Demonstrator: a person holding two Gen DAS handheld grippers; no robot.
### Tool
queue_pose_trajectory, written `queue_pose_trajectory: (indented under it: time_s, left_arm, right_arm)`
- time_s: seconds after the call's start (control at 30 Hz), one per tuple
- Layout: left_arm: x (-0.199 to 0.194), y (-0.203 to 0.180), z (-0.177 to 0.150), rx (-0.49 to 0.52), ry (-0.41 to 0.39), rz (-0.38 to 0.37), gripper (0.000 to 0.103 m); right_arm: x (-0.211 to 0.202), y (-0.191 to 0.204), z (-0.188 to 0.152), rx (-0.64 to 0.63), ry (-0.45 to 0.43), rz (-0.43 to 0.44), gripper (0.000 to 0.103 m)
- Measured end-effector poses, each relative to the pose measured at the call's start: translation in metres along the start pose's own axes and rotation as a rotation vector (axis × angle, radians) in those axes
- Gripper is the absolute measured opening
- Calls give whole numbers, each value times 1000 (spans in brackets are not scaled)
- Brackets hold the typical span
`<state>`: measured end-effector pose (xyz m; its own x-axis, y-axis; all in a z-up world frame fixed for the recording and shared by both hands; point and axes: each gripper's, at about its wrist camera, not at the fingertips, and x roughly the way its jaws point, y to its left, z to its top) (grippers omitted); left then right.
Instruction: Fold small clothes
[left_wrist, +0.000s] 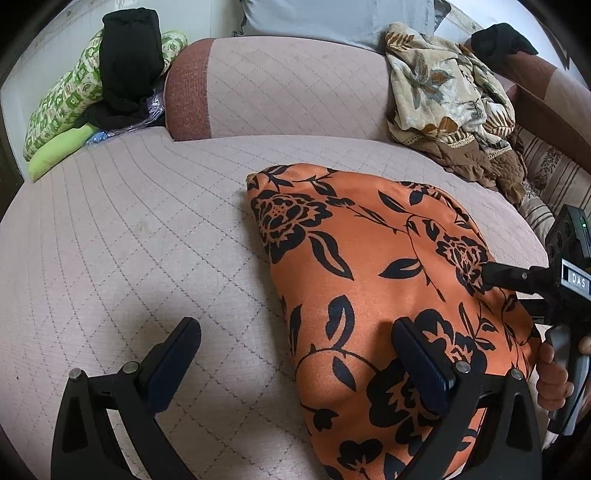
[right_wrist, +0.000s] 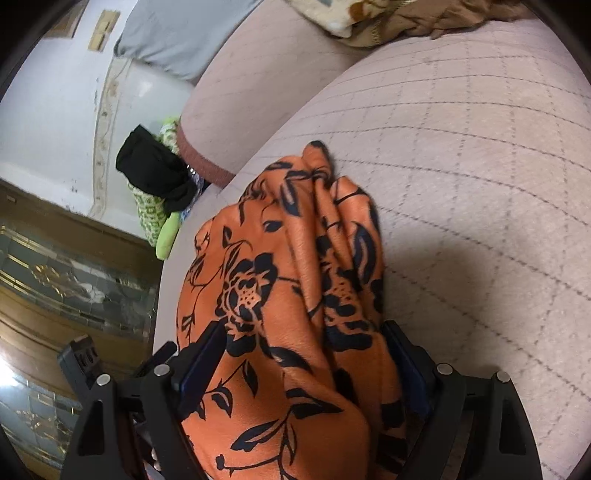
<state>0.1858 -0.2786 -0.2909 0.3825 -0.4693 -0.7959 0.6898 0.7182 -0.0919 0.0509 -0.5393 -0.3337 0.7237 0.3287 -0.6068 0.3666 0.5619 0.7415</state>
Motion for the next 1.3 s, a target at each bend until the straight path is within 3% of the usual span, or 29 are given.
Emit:
queue_pose_trajectory:
  time_s: [1.3]
  left_arm:
    - [13,-13,9,-41,-1,-22,103]
  right_arm:
    - [18,27,-18,-96,-45,20,88]
